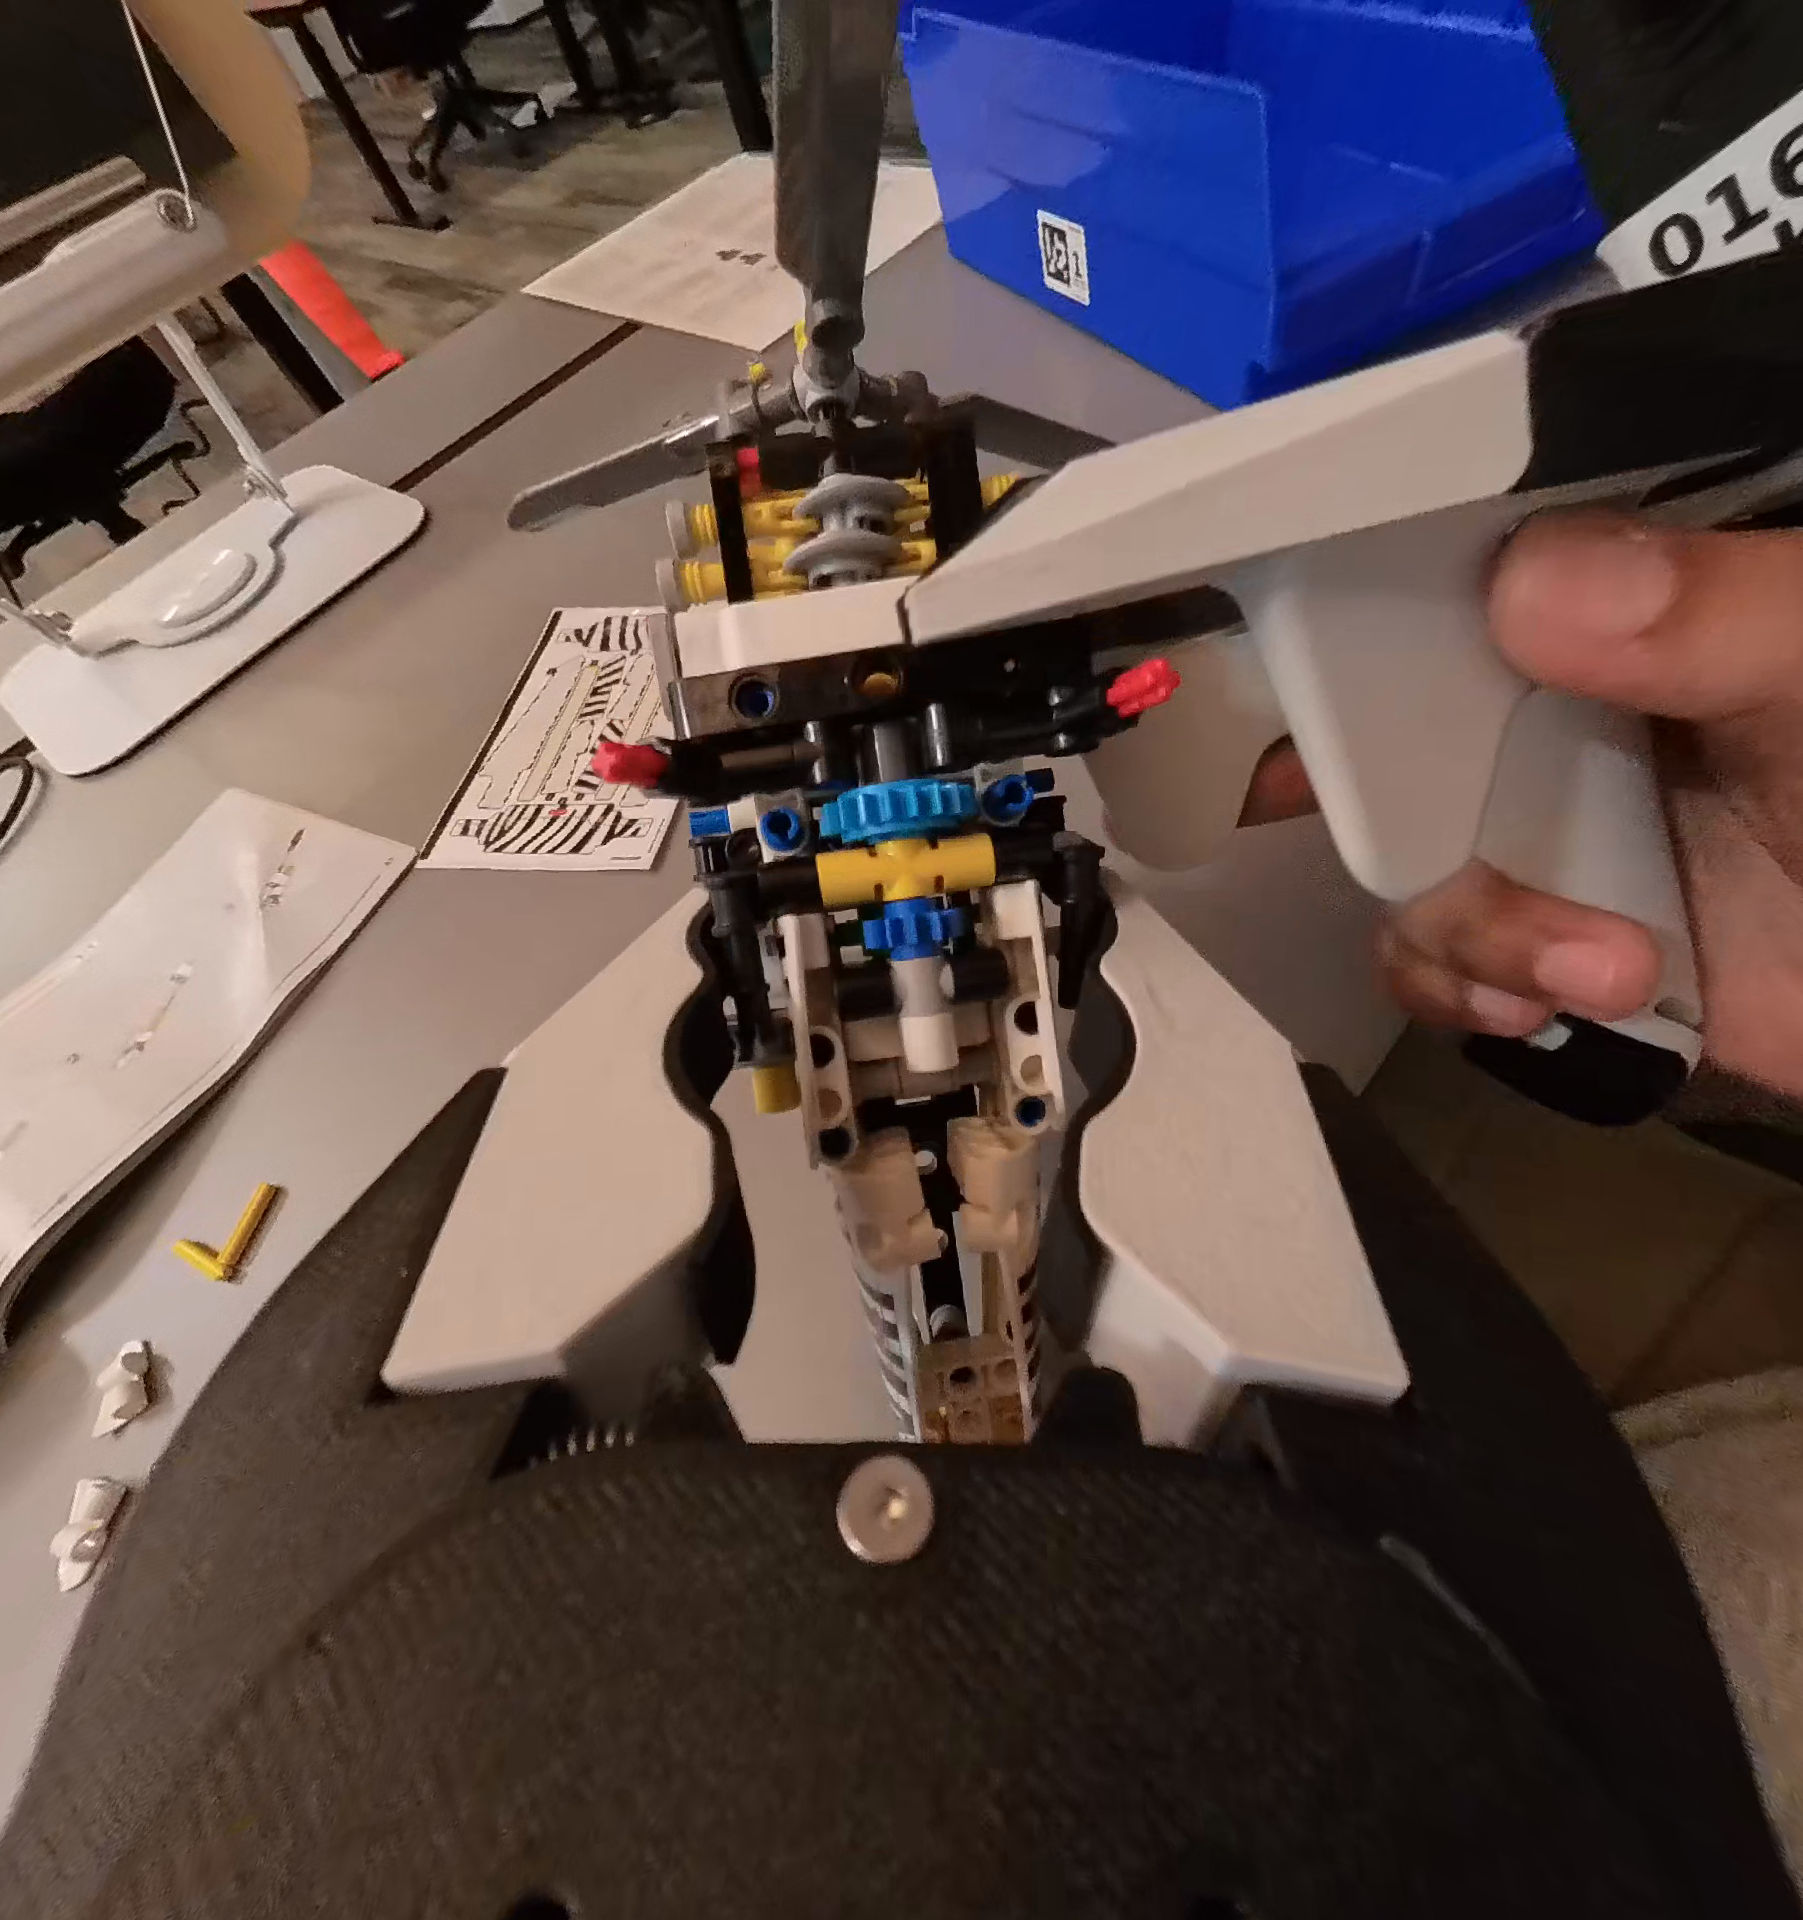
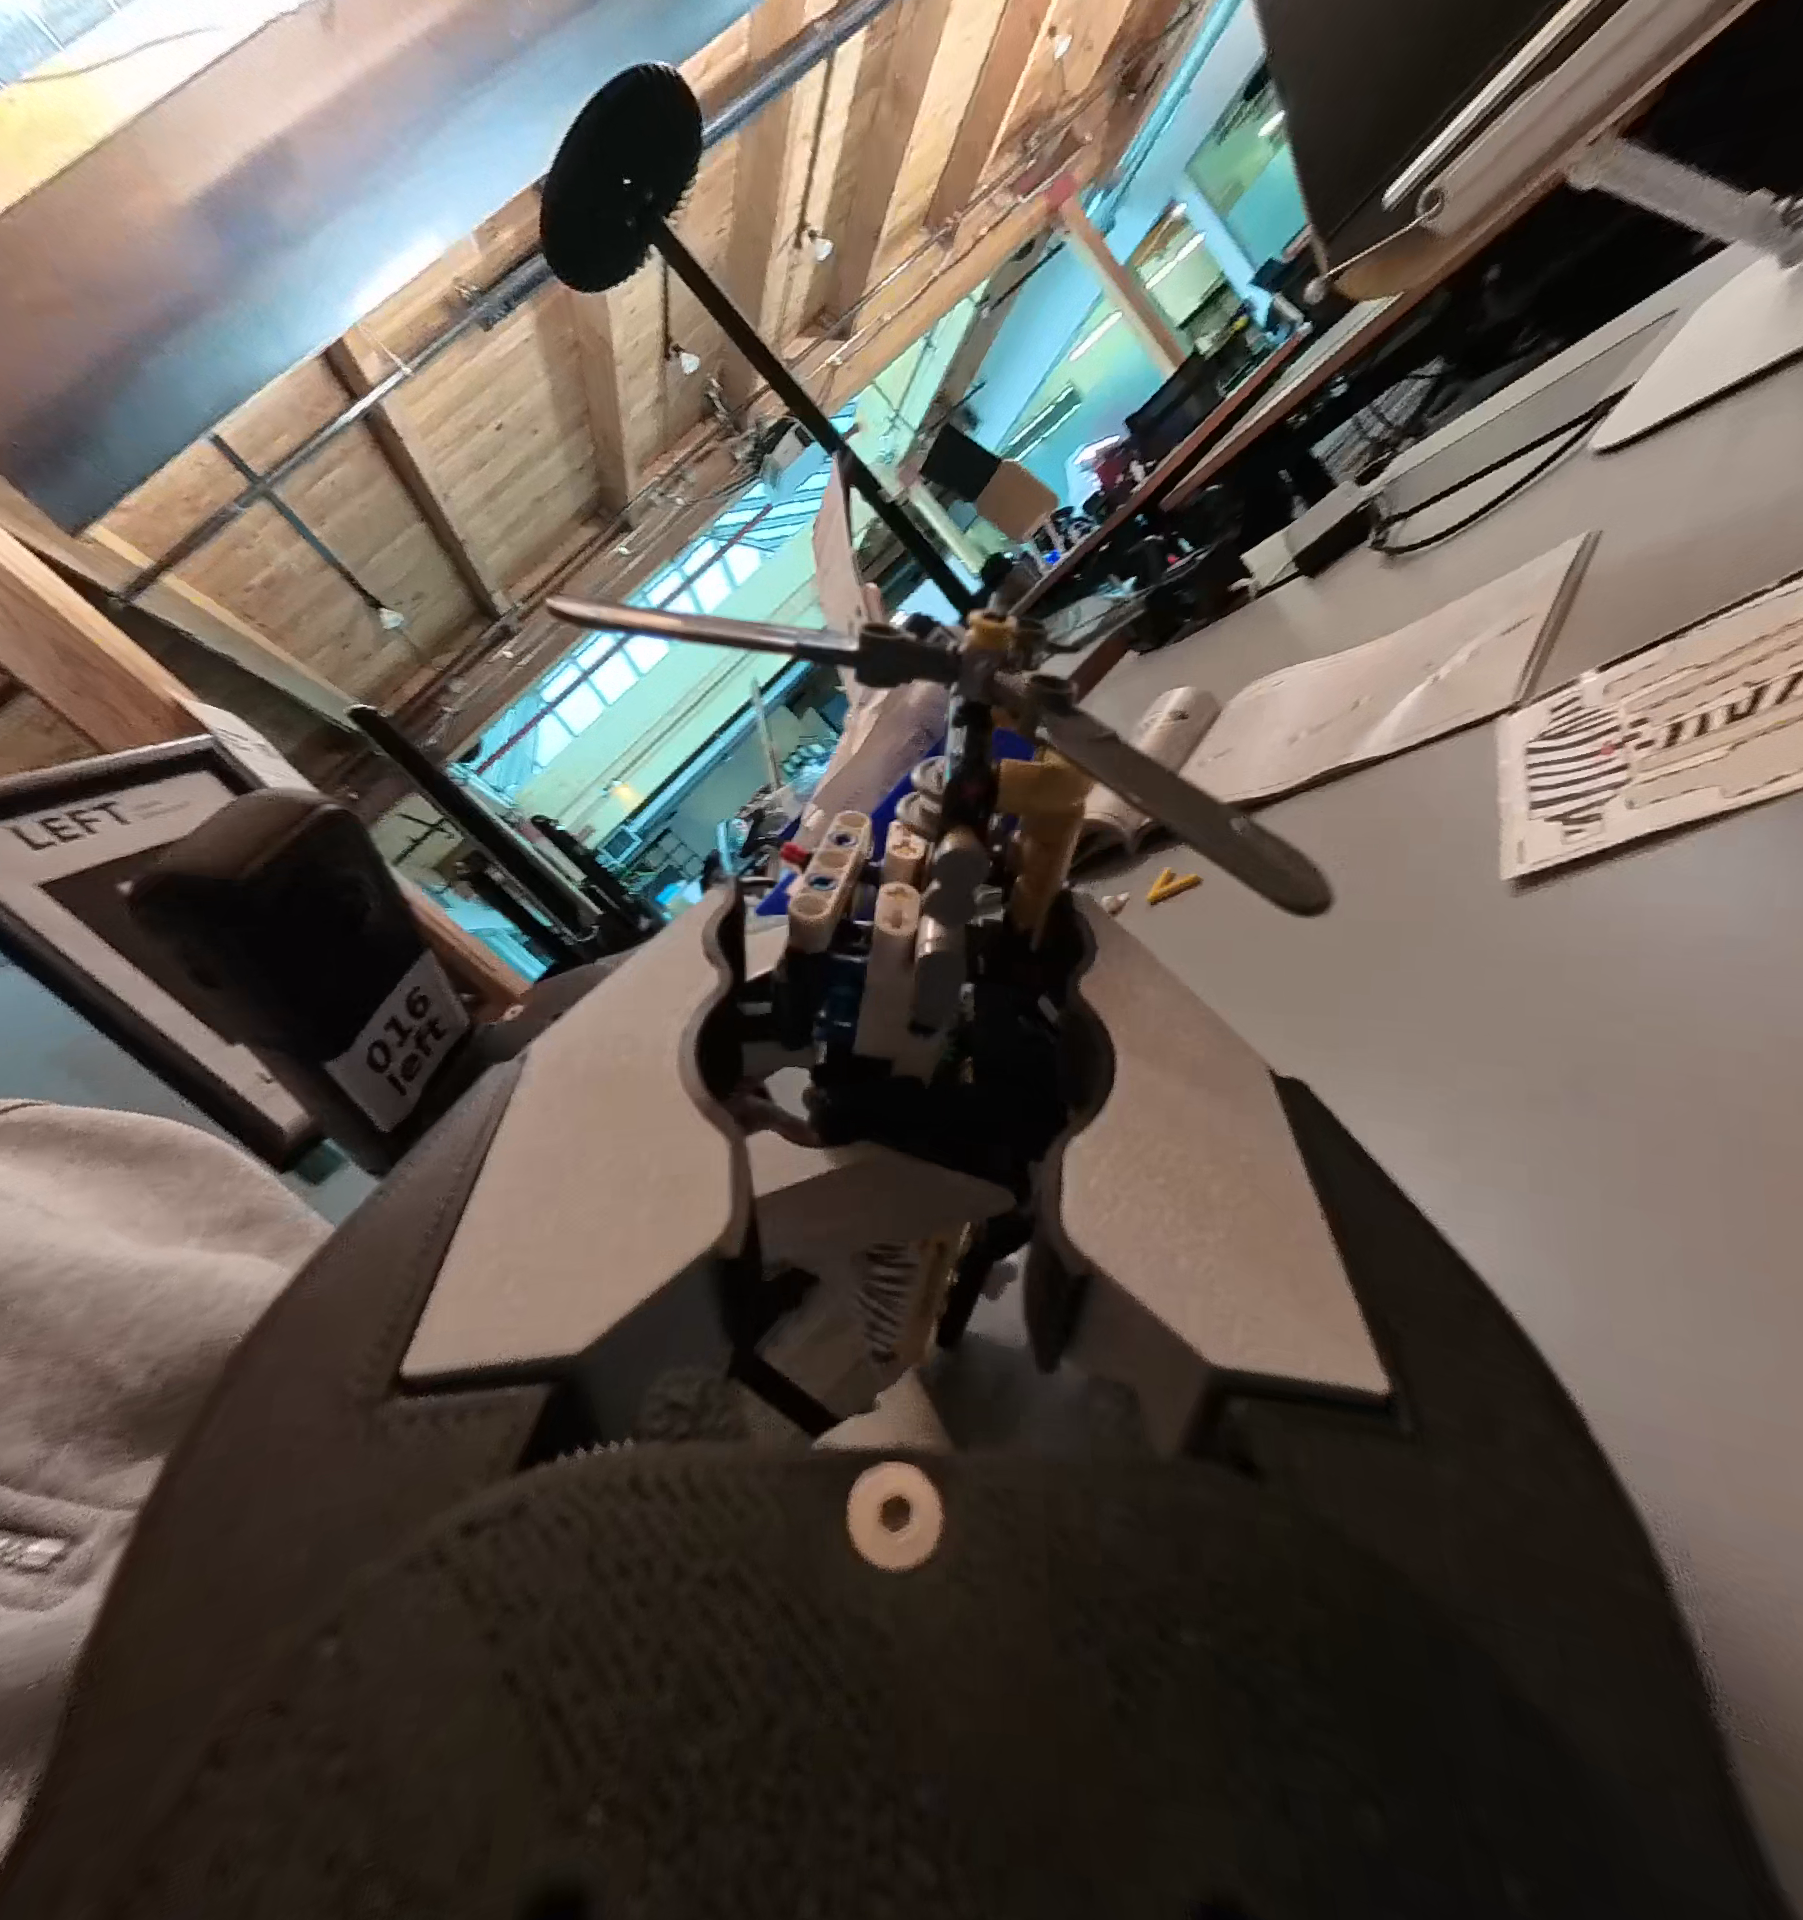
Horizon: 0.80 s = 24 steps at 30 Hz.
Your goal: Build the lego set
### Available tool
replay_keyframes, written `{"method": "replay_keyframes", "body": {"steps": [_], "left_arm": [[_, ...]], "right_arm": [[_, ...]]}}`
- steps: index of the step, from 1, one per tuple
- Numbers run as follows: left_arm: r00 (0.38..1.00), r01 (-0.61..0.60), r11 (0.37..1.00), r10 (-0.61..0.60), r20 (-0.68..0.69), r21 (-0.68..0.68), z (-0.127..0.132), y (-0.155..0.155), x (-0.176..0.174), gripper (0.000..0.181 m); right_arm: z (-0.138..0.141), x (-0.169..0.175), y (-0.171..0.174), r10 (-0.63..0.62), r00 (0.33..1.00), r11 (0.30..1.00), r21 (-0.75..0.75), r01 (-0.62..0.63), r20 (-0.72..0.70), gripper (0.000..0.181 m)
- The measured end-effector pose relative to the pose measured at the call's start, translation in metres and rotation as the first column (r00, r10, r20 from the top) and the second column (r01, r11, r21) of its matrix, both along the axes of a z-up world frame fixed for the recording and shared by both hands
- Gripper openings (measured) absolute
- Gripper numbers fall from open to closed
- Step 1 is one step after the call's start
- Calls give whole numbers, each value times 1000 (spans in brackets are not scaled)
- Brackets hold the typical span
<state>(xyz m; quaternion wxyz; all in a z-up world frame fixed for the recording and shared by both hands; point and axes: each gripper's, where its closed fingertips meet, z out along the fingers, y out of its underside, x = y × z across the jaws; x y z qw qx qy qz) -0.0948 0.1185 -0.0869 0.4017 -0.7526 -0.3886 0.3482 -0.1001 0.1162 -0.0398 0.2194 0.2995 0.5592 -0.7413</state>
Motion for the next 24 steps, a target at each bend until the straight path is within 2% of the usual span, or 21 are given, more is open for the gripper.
{"method": "replay_keyframes", "body": {"steps": [7, 12, 17, 24], "left_arm": [[1000, 4, 999, -3, 19, -44, -3, 1, 0, 64], [1000, 0, 999, 1, 23, -55, -5, 3, 1, 64], [1000, -11, 999, 12, 24, -45, -4, -1, 0, 64], [1000, -26, 998, 26, 0, -60, 0, -2, 0, 64]], "right_arm": [[3, 2, 7, 94, 995, 991, -99, -89, 44, 66], [-6, 1, 13, 121, 992, 992, -35, -120, 23, 53], [-6, 2, 17, 153, 988, 988, -41, -151, 32, 52], [-8, 3, 10, 129, 992, 992, -9, -129, 13, 50]]}}
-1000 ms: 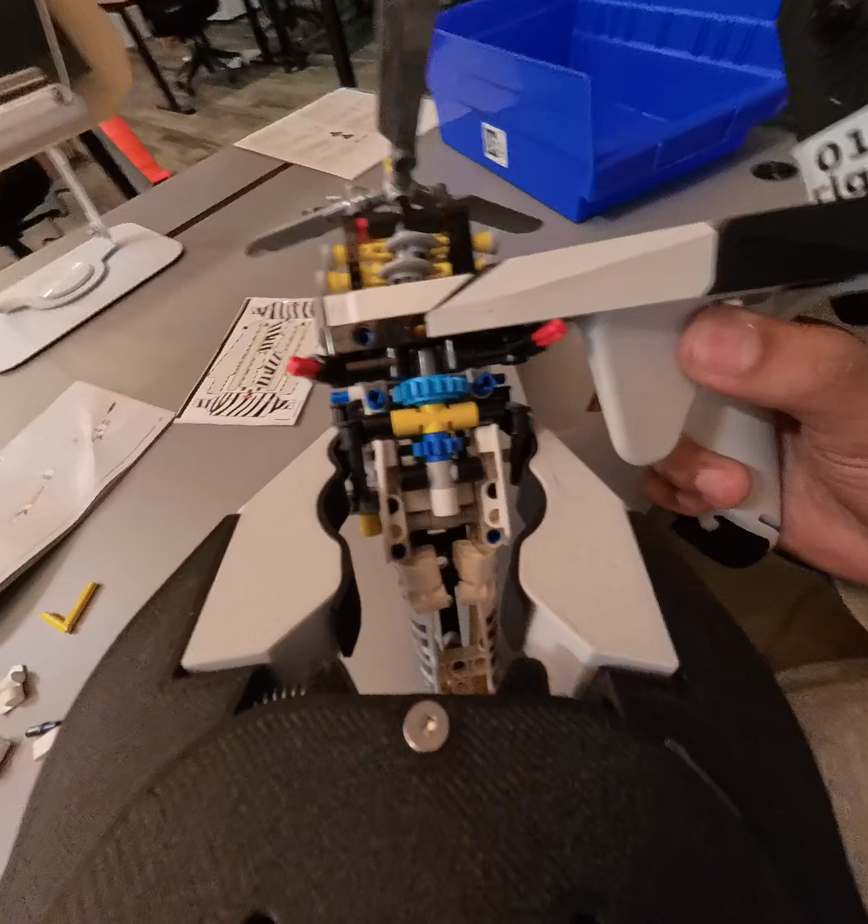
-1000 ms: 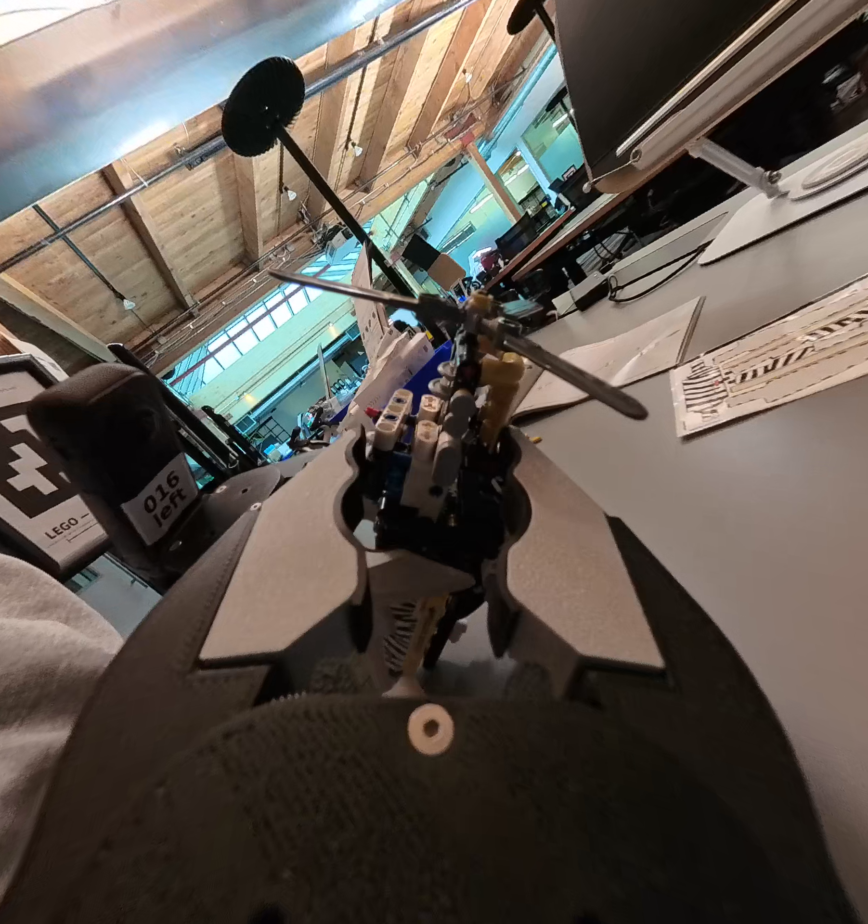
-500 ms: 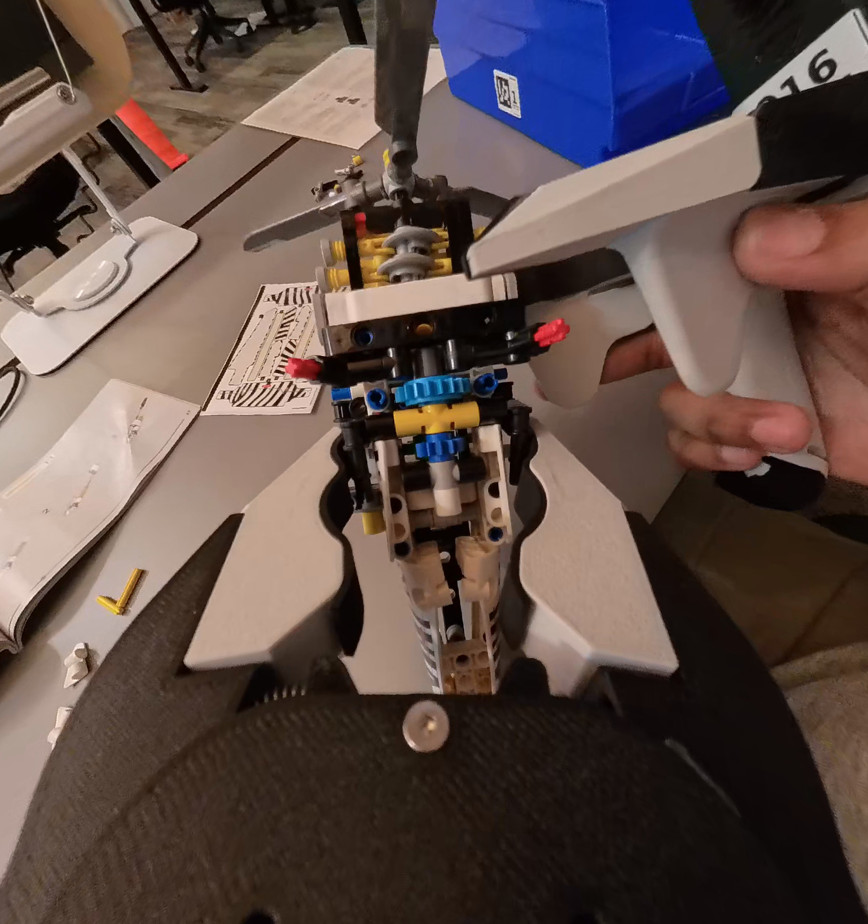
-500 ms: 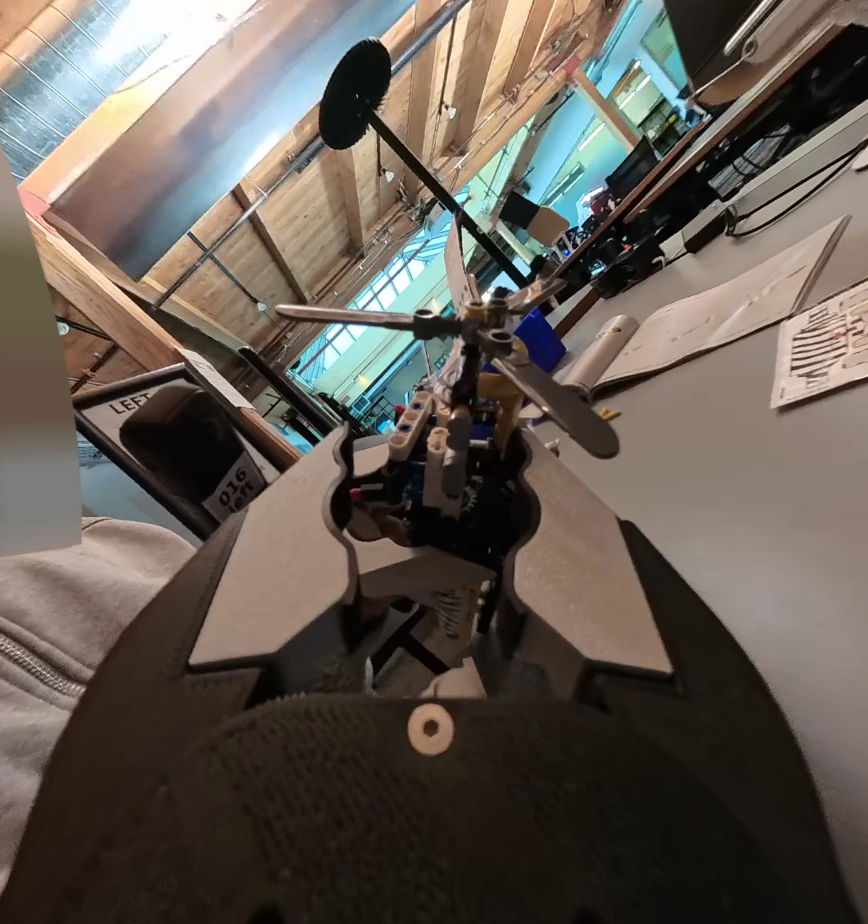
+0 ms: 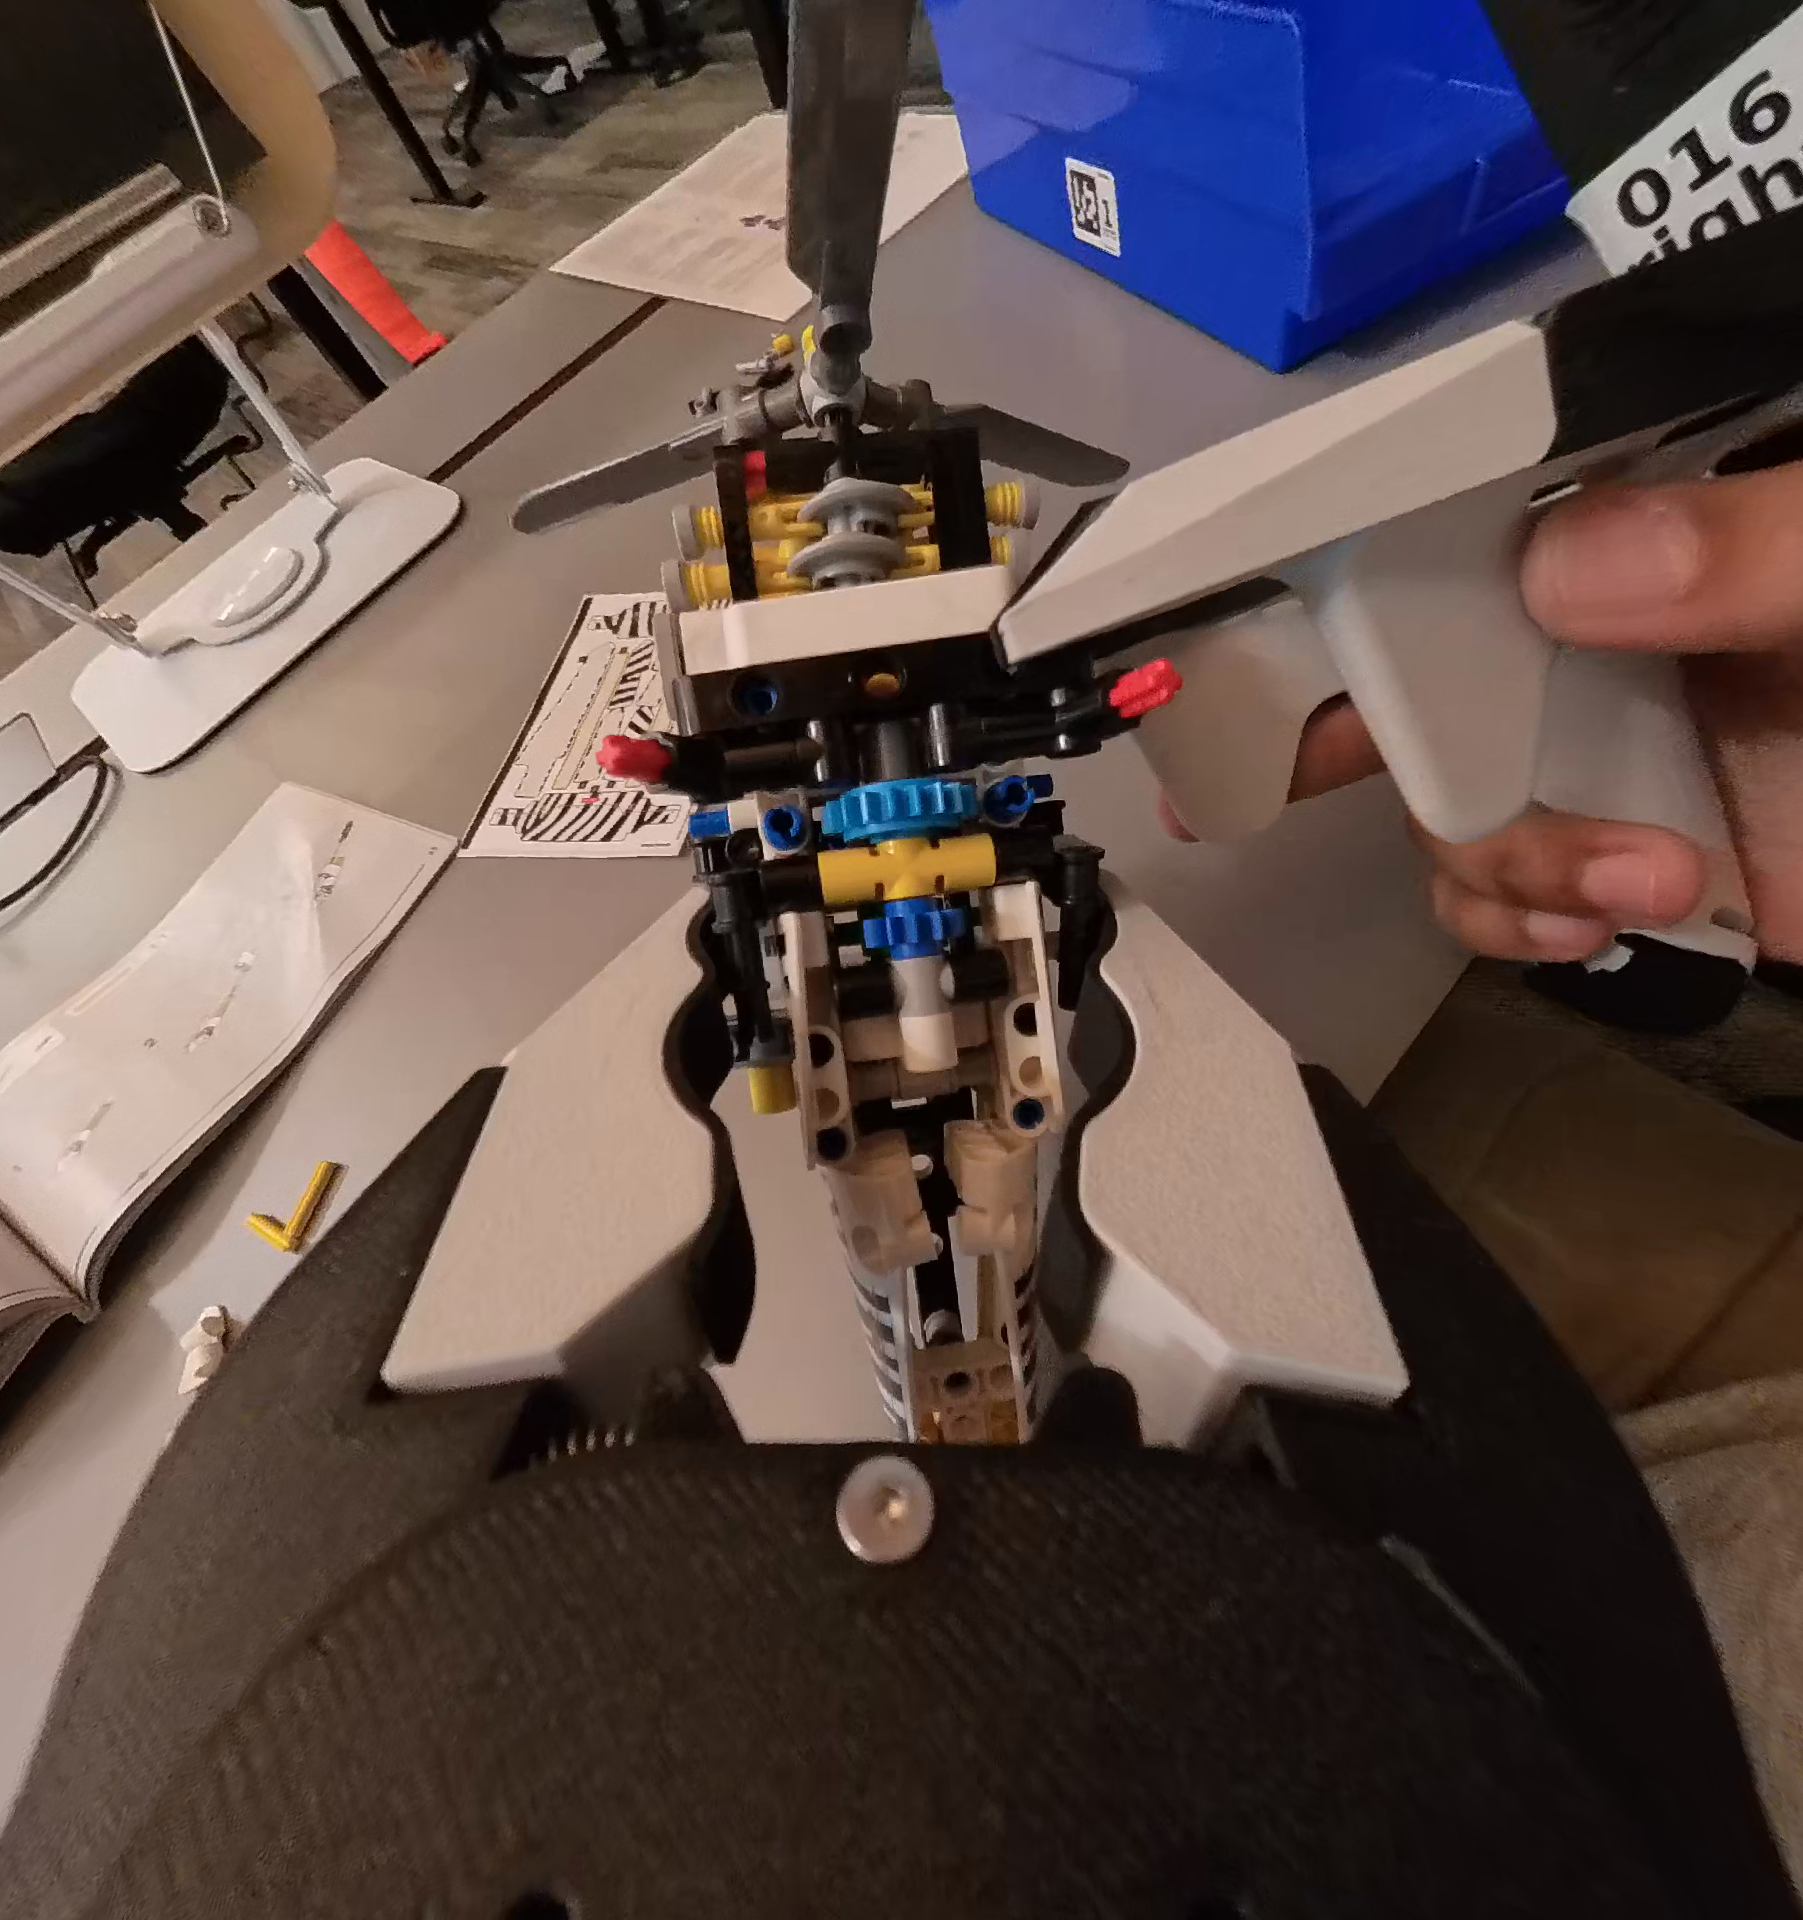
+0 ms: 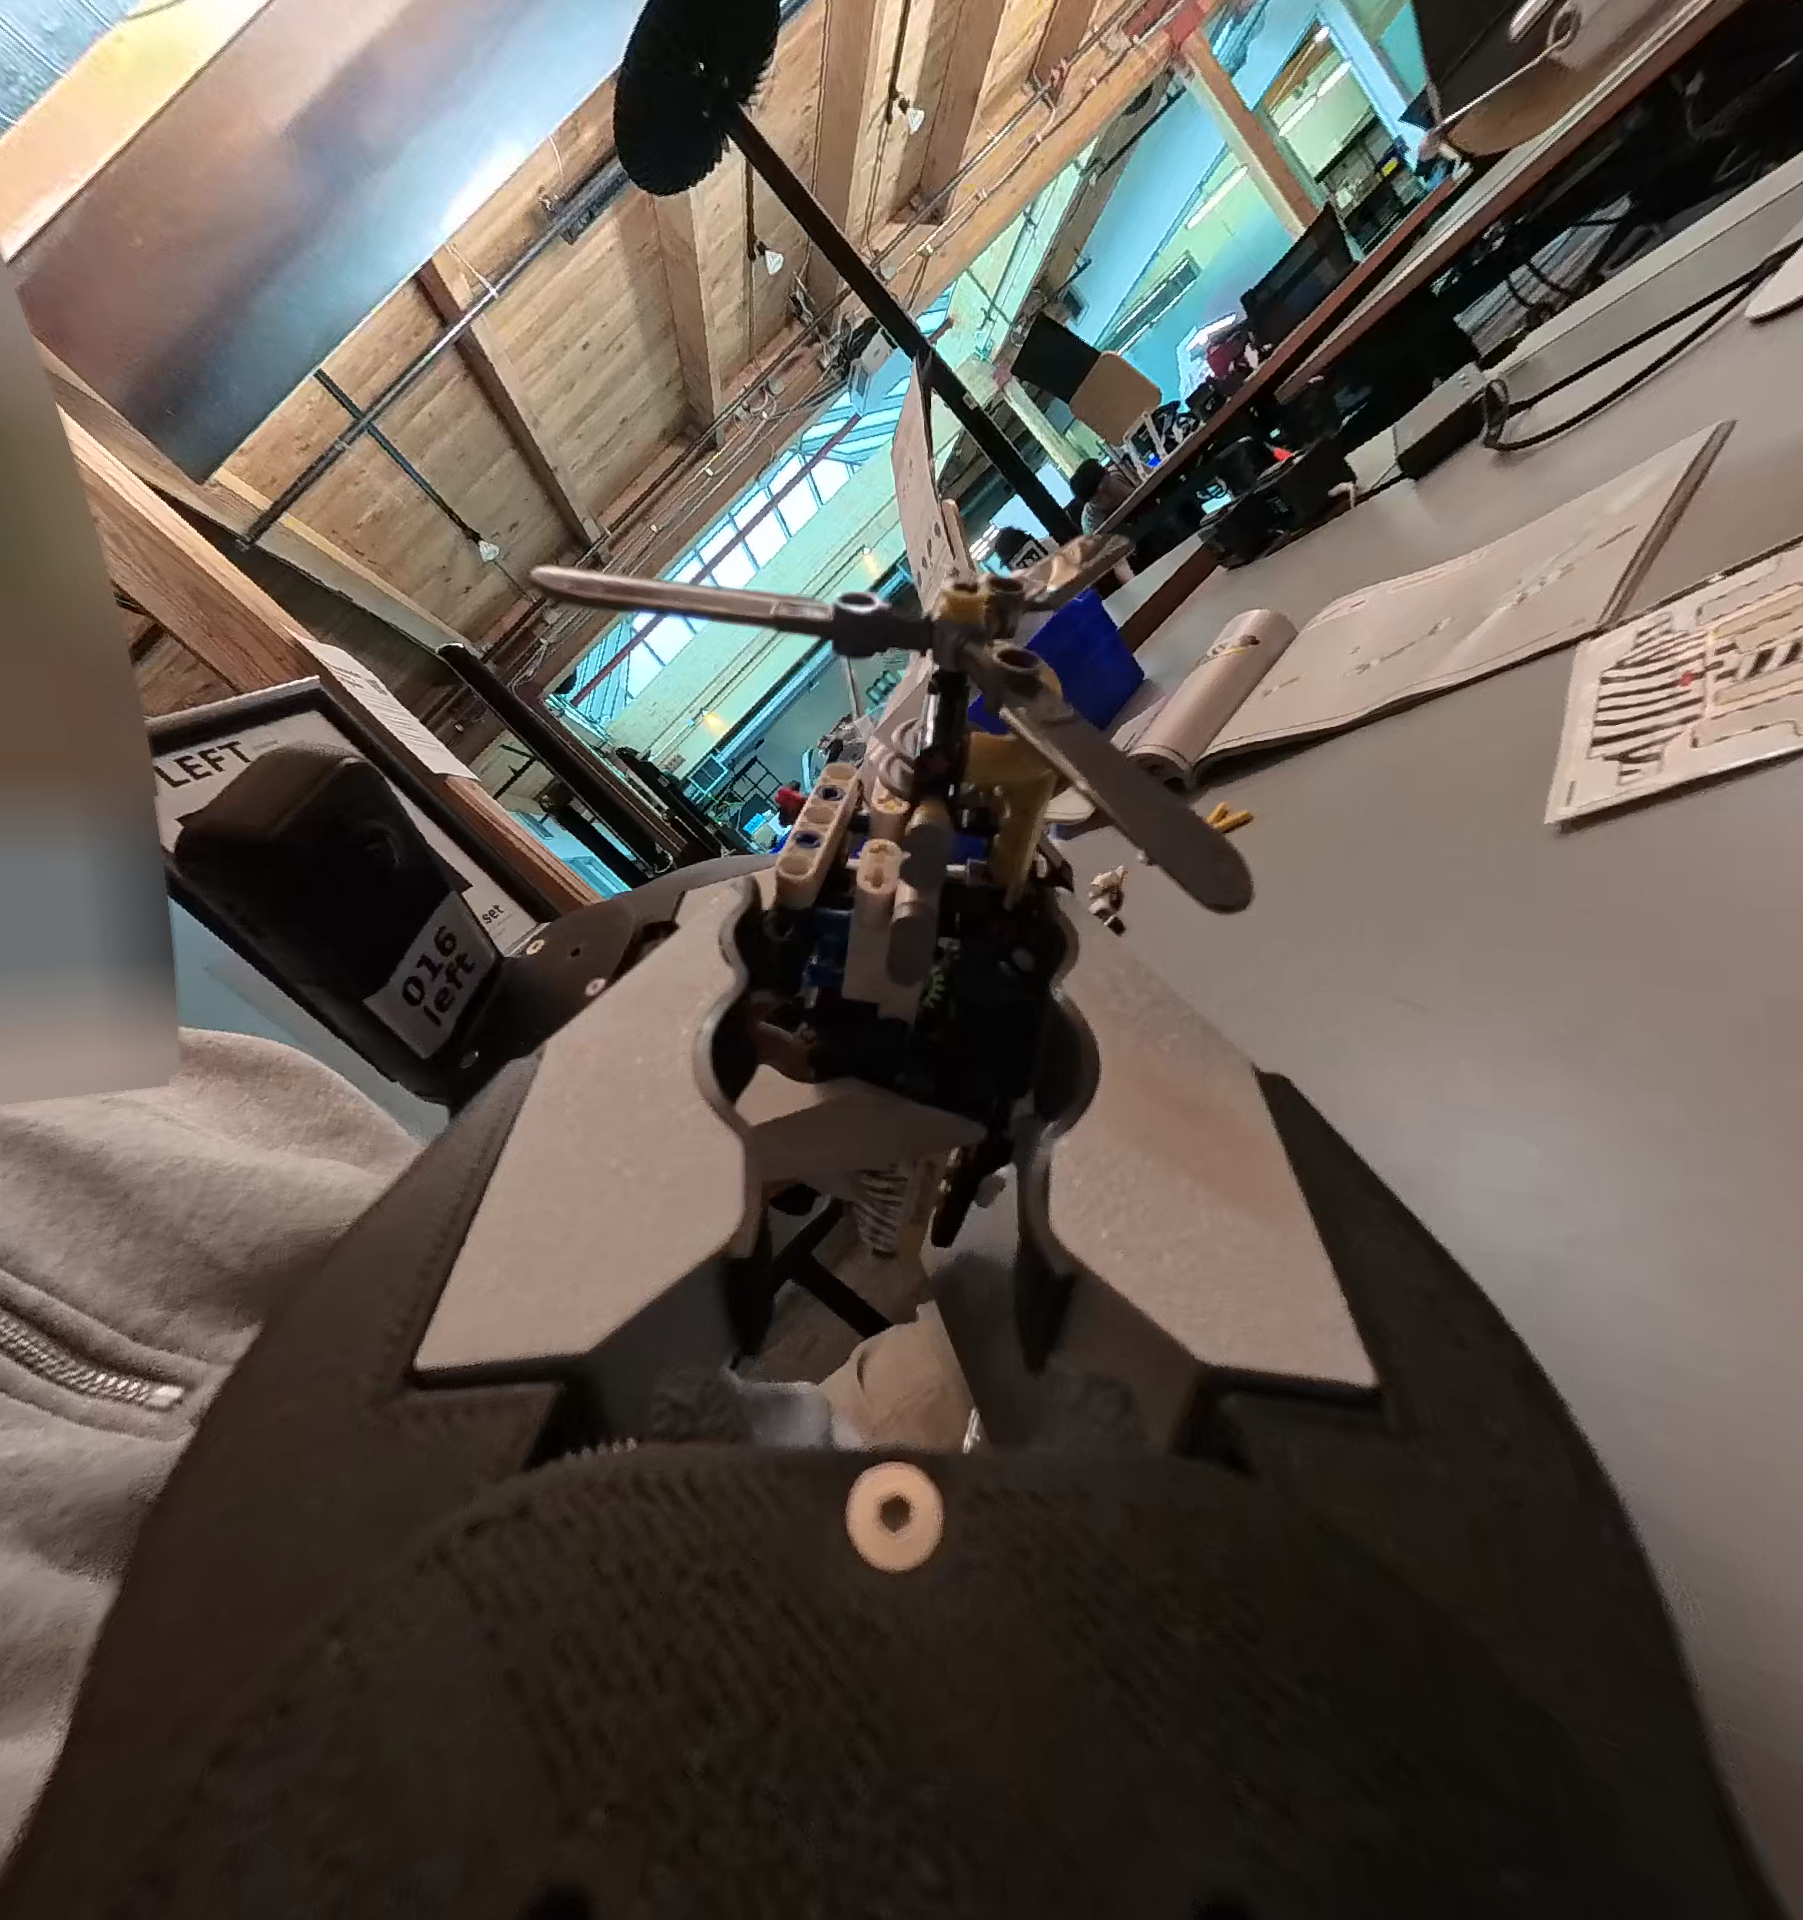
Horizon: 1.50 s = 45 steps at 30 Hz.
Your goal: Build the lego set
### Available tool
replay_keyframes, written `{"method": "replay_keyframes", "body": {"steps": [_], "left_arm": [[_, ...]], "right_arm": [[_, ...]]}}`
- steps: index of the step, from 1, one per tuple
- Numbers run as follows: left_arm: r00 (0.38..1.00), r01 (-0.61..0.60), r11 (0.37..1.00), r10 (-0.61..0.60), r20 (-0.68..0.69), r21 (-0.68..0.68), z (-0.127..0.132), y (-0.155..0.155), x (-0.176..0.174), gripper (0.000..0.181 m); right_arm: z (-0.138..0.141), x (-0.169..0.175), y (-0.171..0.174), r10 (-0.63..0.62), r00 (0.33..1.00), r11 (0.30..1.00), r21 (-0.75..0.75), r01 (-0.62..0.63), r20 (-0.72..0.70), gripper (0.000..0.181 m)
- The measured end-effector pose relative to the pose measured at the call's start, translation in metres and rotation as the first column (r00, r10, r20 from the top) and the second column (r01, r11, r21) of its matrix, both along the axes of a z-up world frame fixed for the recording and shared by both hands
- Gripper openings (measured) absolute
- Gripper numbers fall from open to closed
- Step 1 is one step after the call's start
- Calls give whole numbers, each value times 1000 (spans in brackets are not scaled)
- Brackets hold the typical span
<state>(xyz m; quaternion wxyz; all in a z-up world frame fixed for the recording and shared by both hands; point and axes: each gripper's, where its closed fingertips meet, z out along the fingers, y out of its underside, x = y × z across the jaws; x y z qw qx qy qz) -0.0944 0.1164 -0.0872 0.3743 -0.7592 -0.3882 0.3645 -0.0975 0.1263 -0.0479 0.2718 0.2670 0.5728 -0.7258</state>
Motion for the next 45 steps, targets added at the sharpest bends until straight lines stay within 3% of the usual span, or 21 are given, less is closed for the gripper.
{"method": "replay_keyframes", "body": {"steps": [23, 45], "left_arm": [[1000, 2, 999, -1, -22, 52, 10, 2, 1, 64], [1000, -7, 998, 7, 3, 59, 5, 4, 2, 62]], "right_arm": [[5, 5, -2, 65, 997, 993, -97, -60, 42, 59], [8, 6, 0, 38, 999, 994, -100, -37, 15, 50]]}}
